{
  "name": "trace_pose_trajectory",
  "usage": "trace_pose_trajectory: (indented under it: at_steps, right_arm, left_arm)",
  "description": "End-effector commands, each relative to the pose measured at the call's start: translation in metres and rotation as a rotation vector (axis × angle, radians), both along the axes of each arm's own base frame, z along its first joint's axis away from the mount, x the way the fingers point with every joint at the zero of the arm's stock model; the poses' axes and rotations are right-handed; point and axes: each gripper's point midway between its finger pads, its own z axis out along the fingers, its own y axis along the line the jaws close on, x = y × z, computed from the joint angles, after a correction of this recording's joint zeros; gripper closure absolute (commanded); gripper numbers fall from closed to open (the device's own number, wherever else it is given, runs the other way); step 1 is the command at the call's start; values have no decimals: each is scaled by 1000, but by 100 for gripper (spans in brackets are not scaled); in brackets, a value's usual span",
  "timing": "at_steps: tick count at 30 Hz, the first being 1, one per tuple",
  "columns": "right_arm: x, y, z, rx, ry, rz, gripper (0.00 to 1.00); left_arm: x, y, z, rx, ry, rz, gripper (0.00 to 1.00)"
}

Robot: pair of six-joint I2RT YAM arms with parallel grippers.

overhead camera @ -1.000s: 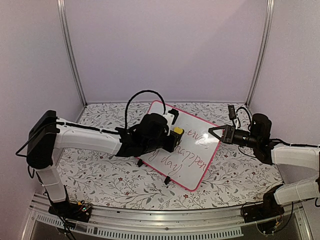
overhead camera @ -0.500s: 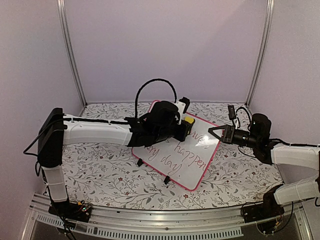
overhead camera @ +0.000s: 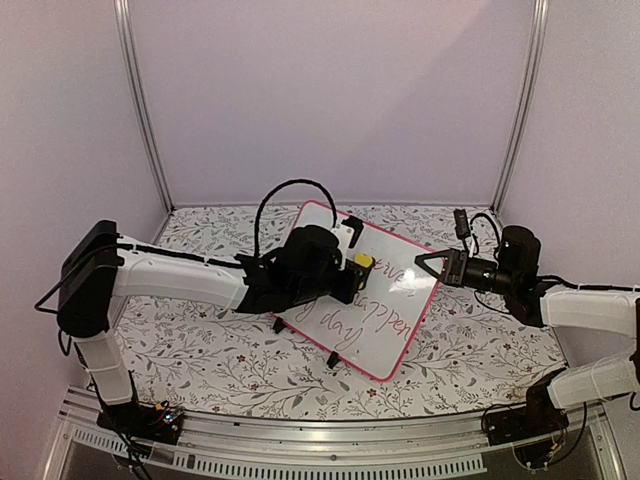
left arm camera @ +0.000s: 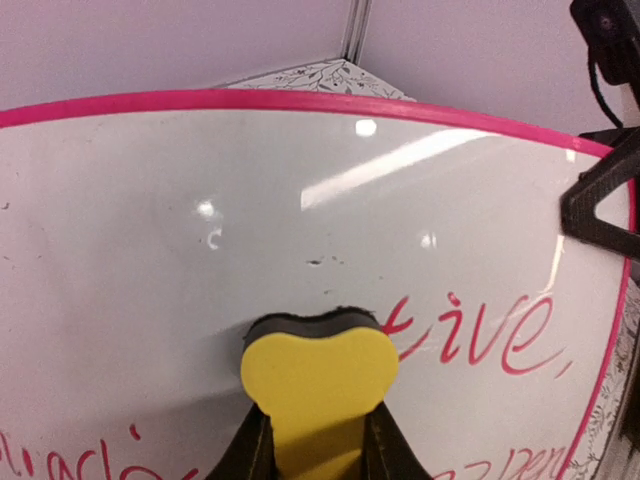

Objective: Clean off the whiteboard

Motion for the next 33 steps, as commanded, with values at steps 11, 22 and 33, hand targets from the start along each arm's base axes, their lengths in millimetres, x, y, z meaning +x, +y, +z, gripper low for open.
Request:
trace_pose_trajectory:
  at_steps: [11, 22, 33]
  right_arm:
    - [-38, 27, -15, -38, 5, 213, 100]
    - [-39, 27, -18, -43, 7, 213, 100]
    - [-37, 27, -20, -46, 13, 210, 100]
  left_arm:
    - [5, -17, -26, 93, 47, -27, 100]
    - [23, -43, 2, 69, -27, -28, 100]
    - [-9, -6, -58, 140, 85, -13, 100]
